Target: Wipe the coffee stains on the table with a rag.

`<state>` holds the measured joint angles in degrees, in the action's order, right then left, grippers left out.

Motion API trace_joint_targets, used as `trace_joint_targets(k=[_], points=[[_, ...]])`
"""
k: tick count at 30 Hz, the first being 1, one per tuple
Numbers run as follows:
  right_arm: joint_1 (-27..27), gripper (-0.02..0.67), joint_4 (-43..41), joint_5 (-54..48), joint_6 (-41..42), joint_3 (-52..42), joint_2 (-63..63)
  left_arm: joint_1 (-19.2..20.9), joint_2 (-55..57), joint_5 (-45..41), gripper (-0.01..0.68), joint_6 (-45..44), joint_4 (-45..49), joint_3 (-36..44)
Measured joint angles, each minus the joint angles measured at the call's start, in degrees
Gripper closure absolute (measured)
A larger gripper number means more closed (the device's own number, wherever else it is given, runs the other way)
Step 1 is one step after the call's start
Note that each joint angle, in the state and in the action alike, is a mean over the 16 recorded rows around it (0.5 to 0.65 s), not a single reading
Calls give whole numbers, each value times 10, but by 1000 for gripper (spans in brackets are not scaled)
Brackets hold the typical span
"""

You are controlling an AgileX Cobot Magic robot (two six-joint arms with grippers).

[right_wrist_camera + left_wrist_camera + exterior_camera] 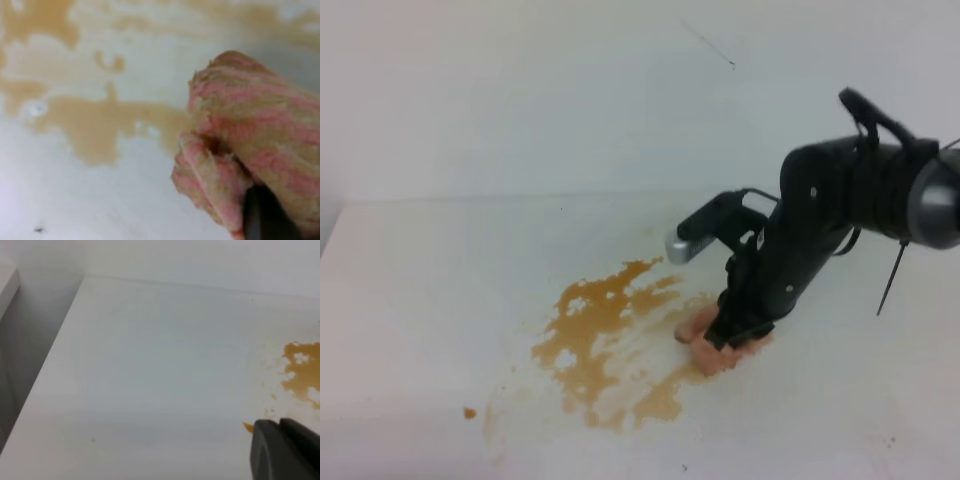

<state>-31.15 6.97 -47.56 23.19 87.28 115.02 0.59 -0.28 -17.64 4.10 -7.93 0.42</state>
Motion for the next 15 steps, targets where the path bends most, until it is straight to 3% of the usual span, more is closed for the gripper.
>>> trace_joint_targets(k=[7, 15], points=[[1, 550, 53, 45, 26, -57, 31, 0, 3, -2, 672, 0, 0, -4], [-36, 550, 90, 30, 42, -57, 71, 0, 0, 0, 673, 0, 0, 0]])
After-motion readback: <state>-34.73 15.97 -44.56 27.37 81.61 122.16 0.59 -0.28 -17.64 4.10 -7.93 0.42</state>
